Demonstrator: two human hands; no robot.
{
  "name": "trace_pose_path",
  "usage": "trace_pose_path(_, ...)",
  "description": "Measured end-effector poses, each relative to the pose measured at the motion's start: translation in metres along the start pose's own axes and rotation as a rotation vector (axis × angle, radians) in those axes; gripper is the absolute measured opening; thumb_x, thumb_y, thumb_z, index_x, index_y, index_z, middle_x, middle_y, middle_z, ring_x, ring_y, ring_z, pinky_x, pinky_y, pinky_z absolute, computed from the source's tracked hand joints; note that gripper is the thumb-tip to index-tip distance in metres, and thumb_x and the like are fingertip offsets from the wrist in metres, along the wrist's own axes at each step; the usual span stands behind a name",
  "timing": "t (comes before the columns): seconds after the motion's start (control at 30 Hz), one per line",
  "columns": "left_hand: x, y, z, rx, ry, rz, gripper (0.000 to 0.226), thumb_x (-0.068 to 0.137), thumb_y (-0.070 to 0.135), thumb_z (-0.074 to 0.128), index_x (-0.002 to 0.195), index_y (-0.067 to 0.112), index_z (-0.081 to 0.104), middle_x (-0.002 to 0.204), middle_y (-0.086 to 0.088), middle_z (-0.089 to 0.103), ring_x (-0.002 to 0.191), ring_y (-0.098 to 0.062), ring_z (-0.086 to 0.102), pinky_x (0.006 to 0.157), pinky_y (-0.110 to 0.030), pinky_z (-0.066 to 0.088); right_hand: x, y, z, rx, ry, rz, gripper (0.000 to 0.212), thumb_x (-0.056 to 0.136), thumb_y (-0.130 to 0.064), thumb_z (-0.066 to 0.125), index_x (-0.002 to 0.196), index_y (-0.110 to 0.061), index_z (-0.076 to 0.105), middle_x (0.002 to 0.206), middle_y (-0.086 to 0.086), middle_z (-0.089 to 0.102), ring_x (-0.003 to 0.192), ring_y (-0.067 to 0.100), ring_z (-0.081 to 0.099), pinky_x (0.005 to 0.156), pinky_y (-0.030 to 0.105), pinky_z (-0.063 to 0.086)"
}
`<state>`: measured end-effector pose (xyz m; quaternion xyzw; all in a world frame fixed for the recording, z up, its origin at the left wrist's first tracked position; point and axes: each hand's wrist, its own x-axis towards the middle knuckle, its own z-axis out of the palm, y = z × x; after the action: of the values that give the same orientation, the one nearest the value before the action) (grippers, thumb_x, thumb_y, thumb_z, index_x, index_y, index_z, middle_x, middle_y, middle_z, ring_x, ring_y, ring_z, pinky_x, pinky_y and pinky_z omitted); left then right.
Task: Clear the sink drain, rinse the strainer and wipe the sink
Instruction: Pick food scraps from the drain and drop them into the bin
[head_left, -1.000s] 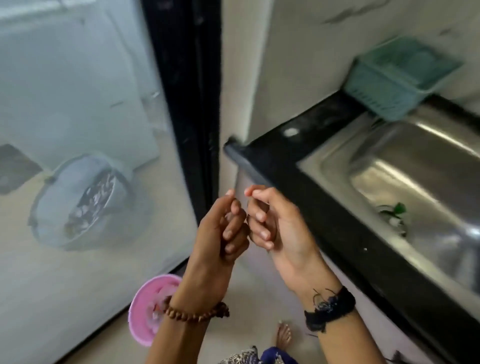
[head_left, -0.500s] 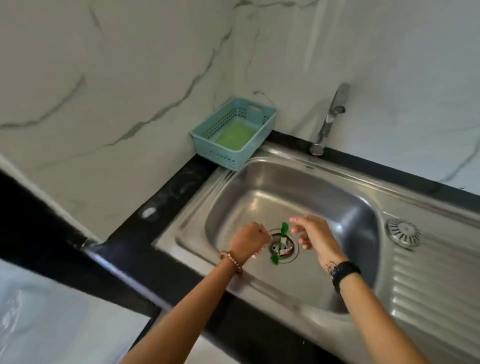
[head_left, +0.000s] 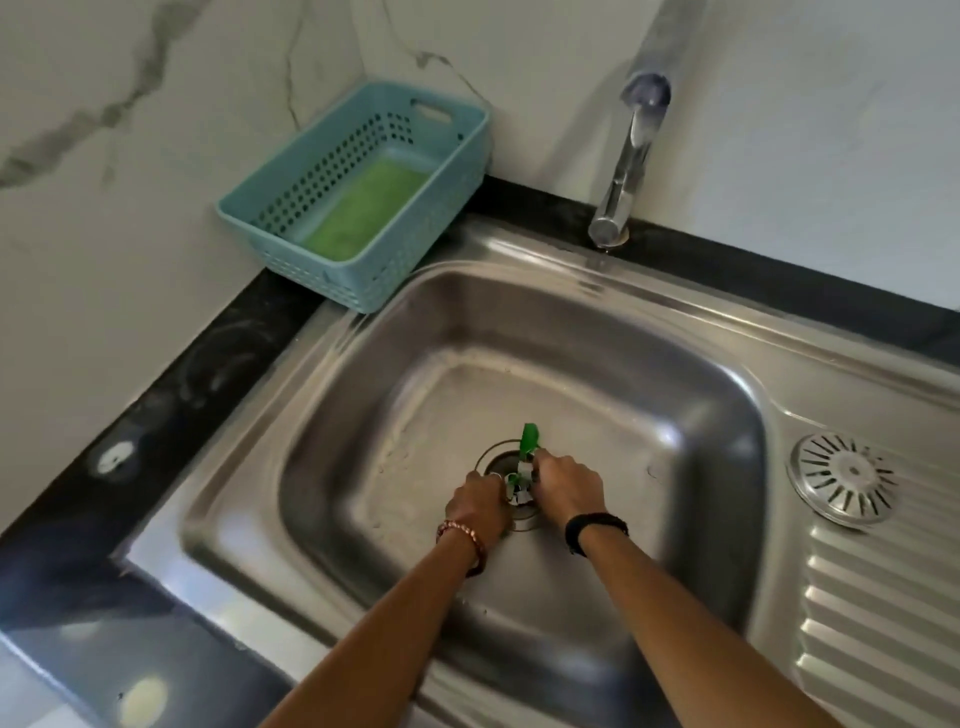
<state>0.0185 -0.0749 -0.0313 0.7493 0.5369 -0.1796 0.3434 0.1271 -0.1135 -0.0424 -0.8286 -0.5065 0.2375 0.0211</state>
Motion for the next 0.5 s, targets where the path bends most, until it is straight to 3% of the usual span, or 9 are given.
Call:
trace_pose_path(0.1,0.01,0.0,0.009,0.074,-0.011,0.025,0.028,0.084,0.013,0.057,0.112,0.006,0.059,0.123,-0.017,0.055,0.109,-0.034,0.057,0.09,-0.039,0.049,0.01,0.002,0.014,-0.136,0.004,-0.05,0.03,0.096,-0.008,0.036,0.123,-0.009,0.048,0.109,0.012,0.067,0.097,0.031,0.064,0.075,0.035,0.046)
trace_pose_path(0.27,0.012,-0.006,0.005,-0.022,0.022,0.018,0.025,0.086,0.011,0.053,0.108,0.003,0.061,0.117,-0.019,0.062,0.107,-0.035,0.058,0.089,-0.037,0.048,0.004,0.007,0.016,-0.139,-0.016,-0.084,0.022,0.096,-0.008,0.038,0.108,-0.003,0.055,0.105,0.014,0.066,0.094,0.031,0.064,0.075,0.035,0.048)
trace_pose_path(0.43,-0.007,-0.007,-0.022,-0.255,0.004,0.006,0.024,0.084,0.008,0.055,0.105,0.002,0.065,0.11,-0.016,0.066,0.1,-0.031,0.064,0.088,-0.036,0.054,-0.017,0.012,-0.016,0.554,0.005,0.214,0.013,0.09,-0.013,0.056,0.081,-0.007,0.063,0.071,0.006,0.064,0.059,0.021,0.059,0.057,0.032,0.051)
trace_pose_path(0.5,-0.022,-0.006,-0.036,-0.401,0.012,0.019,0.021,0.082,0.007,0.058,0.101,0.004,0.067,0.087,-0.012,0.069,0.08,-0.023,0.067,0.075,-0.03,0.055,-0.029,0.011,-0.034,0.795,-0.014,0.292,0.011,0.086,-0.009,0.062,0.075,-0.01,0.062,0.059,0.006,0.063,0.048,0.016,0.057,0.051,0.026,0.053)
